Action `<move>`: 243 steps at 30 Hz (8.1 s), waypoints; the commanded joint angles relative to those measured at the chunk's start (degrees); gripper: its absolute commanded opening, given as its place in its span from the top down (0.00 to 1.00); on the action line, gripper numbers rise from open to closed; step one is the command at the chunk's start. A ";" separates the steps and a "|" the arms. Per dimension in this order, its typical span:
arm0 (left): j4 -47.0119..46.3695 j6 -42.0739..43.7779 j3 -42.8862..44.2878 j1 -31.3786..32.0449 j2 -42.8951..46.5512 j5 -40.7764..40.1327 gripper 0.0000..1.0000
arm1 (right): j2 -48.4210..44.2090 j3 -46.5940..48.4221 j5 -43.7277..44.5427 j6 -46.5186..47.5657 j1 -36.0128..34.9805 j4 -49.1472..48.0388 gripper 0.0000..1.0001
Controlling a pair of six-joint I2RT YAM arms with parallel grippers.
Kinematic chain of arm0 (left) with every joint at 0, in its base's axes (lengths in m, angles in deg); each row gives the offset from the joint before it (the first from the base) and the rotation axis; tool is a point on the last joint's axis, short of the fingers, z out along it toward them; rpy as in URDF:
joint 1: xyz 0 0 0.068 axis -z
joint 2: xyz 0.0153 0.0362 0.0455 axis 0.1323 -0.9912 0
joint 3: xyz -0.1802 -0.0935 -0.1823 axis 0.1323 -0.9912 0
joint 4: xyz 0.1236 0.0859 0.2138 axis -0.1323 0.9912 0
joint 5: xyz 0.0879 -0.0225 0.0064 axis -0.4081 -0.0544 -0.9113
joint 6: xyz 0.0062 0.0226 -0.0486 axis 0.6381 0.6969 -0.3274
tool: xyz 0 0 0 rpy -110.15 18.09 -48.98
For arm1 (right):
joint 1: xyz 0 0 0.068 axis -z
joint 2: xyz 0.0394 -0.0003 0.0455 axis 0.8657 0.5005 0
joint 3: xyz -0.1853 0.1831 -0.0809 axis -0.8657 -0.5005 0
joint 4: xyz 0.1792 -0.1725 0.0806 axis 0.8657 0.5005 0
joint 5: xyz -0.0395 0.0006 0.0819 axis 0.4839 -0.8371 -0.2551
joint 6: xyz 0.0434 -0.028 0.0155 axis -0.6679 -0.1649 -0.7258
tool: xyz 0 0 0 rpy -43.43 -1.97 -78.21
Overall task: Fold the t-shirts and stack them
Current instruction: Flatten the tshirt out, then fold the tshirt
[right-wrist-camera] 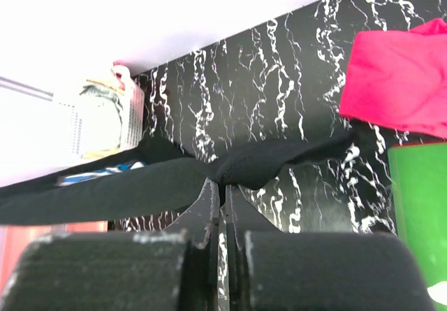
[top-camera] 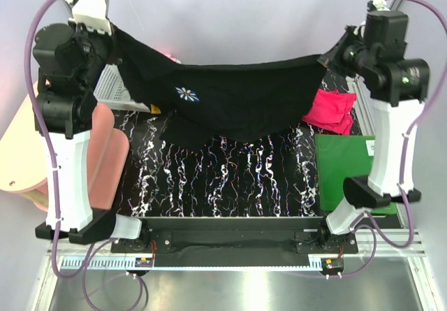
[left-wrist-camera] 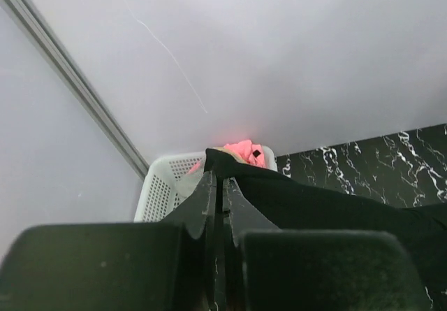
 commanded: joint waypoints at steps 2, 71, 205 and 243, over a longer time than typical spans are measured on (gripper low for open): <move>-1.96 1.02 -11.94 0.12 7.22 1.12 1.00 | -8.01 -6.59 -0.95 1.93 -0.21 -1.46 1.00; 9.48 7.16 -20.20 -1.55 17.80 11.93 1.00 | -41.34 -42.60 -1.93 -3.61 0.84 -0.39 1.00; 8.07 -1.88 -40.09 -0.23 -25.37 12.01 0.30 | 7.00 -68.91 2.65 -3.43 3.83 -28.79 0.59; 5.08 1.81 -37.37 -9.72 -26.08 9.03 1.00 | 20.89 -68.12 5.11 -1.85 3.83 -31.52 0.71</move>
